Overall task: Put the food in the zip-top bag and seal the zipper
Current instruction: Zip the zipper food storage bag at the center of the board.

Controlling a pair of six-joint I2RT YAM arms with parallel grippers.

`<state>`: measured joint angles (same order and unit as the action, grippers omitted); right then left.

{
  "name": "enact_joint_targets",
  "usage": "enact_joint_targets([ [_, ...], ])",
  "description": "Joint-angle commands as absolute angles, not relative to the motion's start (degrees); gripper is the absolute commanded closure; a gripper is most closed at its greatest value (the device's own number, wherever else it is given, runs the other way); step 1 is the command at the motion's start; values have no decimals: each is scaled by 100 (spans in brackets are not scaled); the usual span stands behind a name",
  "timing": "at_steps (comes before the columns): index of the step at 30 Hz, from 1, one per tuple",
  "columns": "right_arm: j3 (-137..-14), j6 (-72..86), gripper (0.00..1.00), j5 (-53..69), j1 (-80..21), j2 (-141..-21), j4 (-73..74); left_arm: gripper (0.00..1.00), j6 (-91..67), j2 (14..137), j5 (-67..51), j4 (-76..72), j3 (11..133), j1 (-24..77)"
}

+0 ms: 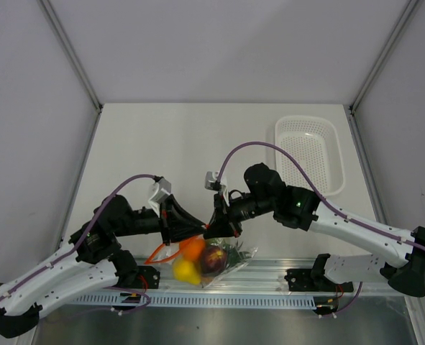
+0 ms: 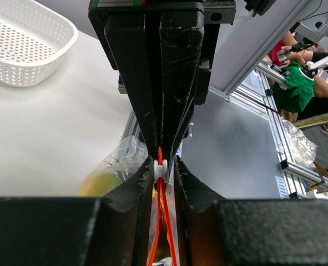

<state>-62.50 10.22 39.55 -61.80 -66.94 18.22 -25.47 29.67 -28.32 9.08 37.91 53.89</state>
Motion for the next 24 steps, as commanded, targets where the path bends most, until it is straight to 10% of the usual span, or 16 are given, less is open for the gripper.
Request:
enact_joint_targets([
  [1,-6337,940,100,3955,-6179,-6539,1652,79,-2593,2988,-2997,721,3858,5353],
  [8,-6179,1124,100,3403,-6170,-6407,1415,99,-2628,2883,-2953,835,3832,5344],
  [24,-5784,1881,100,2311,-6179,-6073,589,99,-2795,2804,-2813,1037,3665,5344],
])
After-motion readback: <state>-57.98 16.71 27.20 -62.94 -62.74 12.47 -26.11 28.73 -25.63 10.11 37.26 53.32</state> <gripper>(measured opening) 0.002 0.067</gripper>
